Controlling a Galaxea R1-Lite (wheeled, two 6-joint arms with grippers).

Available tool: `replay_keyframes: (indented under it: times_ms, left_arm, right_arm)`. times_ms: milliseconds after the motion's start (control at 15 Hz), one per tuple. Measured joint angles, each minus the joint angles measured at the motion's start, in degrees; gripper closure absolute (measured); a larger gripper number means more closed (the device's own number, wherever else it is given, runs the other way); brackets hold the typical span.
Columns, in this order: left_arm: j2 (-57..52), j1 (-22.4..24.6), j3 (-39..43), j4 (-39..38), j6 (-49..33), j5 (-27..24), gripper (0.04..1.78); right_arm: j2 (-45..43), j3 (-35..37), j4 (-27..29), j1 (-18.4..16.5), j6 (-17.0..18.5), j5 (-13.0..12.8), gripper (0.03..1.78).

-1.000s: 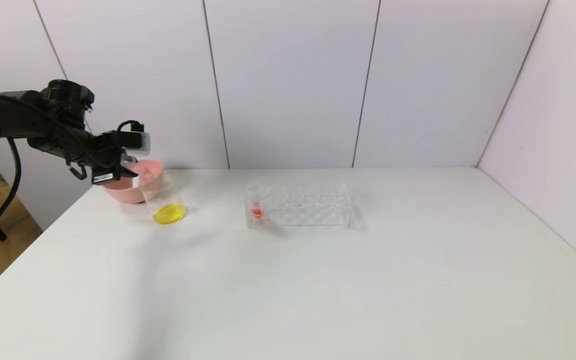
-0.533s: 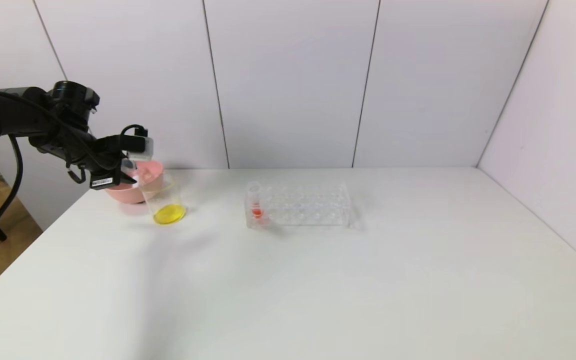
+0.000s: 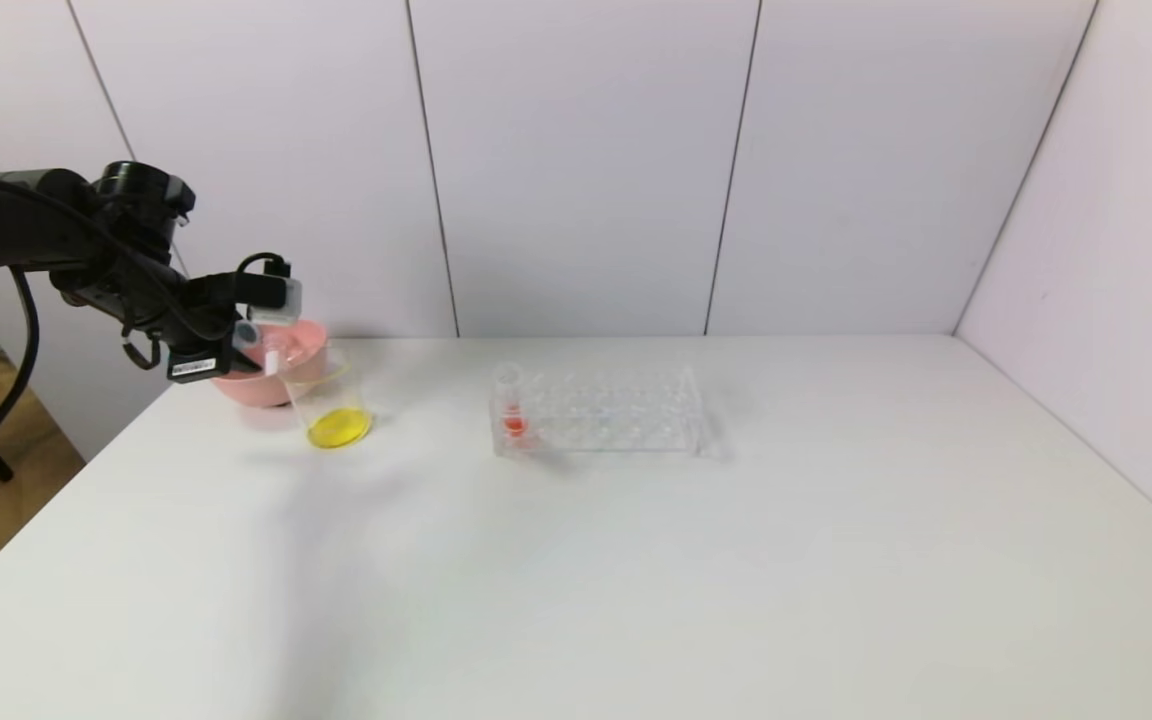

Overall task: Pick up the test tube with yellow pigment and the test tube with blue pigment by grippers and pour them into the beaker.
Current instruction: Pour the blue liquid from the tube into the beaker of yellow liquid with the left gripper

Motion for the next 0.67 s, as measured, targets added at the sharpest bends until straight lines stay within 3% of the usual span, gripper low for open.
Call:
replay_keyframes:
  times_ms: [667]
  left_arm:
    - [0.16,-1.07,0.00,-0.11,-1.32,3.27,1.27]
  right_arm:
    - [0.00,0.00,0.02,0.00,-0.02,0.00,0.10]
